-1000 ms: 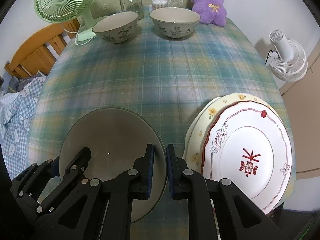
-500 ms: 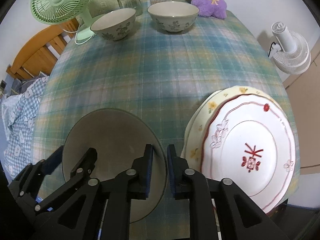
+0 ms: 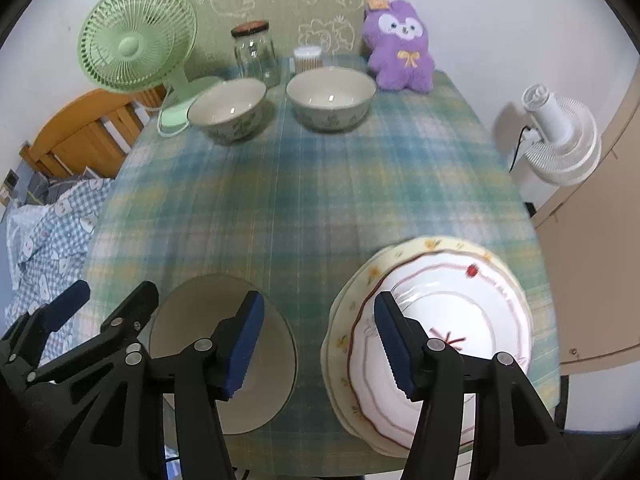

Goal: Organize plates and bowls
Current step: 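Lower the bowl onto the red-rimmed plate and open both grippers, then move both grippers to the cream bowl beside the glass jar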

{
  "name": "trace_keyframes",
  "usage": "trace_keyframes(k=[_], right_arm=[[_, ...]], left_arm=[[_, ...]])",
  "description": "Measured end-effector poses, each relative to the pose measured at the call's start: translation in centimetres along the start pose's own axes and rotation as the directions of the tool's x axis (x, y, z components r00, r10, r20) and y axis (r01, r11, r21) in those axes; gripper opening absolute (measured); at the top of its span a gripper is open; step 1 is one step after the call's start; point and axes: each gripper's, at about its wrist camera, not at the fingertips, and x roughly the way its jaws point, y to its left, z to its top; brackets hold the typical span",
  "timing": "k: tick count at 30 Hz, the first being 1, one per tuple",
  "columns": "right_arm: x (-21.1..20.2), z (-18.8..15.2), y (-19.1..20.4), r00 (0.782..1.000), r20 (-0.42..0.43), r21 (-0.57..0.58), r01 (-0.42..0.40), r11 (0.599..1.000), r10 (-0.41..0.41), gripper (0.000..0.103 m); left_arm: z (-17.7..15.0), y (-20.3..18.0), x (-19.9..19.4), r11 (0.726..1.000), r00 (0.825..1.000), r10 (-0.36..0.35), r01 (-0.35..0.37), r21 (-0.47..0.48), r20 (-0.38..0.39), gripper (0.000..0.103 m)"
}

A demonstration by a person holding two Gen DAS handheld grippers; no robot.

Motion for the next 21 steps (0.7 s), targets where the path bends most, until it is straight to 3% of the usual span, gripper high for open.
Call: trace_keyframes(k=[12,21], right_arm=[[-3.7,4.8,-0.6,0.986,0.129,0.100,0.093,0.991,-0.105,0.066],[-2.6,10.3,-3.1,0.977,0.179,0.096,0.096,0.991,-0.112,0.066]], left_arm=[[6.3,-1.2,-1.7,0.993,0.992,-0.079,0.069,0.099,0.103,0.082],[11.3,-4.6,-0.3,0.986,0.980,-0.101,0.076,0.152,0.169,0.082]])
